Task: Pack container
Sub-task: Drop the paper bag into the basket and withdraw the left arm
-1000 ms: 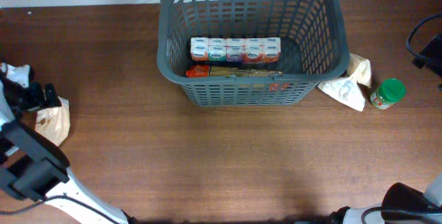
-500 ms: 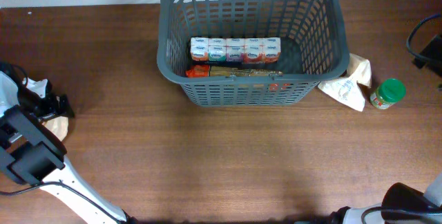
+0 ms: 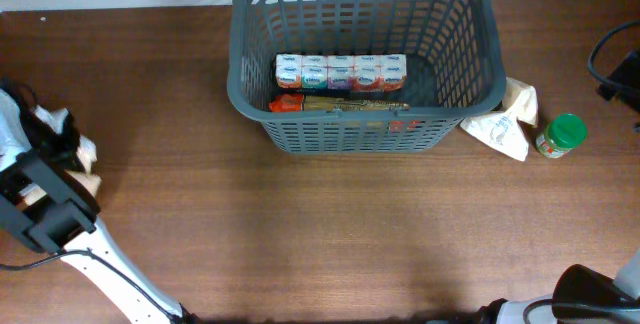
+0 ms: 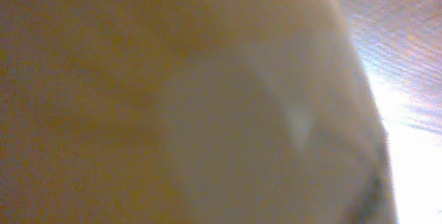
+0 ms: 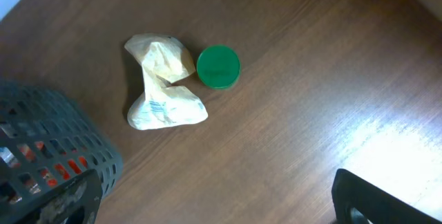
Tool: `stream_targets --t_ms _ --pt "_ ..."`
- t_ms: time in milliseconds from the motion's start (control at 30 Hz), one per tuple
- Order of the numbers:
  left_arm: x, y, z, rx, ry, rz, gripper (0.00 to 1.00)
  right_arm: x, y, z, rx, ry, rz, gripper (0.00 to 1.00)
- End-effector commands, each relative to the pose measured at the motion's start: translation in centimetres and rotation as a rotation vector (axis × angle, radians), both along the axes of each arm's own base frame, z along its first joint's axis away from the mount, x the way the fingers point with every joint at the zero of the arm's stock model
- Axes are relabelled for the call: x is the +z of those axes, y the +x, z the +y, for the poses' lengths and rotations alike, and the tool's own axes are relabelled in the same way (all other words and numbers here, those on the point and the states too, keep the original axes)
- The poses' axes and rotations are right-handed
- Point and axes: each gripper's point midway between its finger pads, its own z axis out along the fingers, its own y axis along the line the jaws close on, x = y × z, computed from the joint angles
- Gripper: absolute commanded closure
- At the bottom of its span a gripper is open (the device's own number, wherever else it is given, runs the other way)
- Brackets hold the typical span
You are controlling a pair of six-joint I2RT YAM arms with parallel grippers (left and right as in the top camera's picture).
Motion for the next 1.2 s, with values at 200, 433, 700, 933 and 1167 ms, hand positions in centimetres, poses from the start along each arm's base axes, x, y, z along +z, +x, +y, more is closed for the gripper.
stream_targets --t_ms 200,433,700,933,1167 --pt "25.3 9.9 -5.1 -0.153 0.246 -0.779 0.98 0.0 -0.1 -0.1 -0.011 0.010 -0.002 0.01" --pt "38.4 10.4 -19.2 -0.612 0.181 -1.228 0.98 -0.1 -0.4 0.1 -0.011 0.016 0.012 0.01" --pt "42.9 5.7 -38.5 -1.376 0.199 -1.429 0.98 -0.3 -0.6 0.2 -0.011 0.022 0.022 0.01" --pt "34.8 5.7 -52.6 -1.819 0.105 -1.272 0.98 -0.4 -0.6 0.7 -0.001 0.045 0.021 0.01" --pt "23.7 9.5 -59.4 -1.930 -0.029 -1.123 0.98 -0.6 -0.8 1.5 0.014 0.087 0.028 0.01"
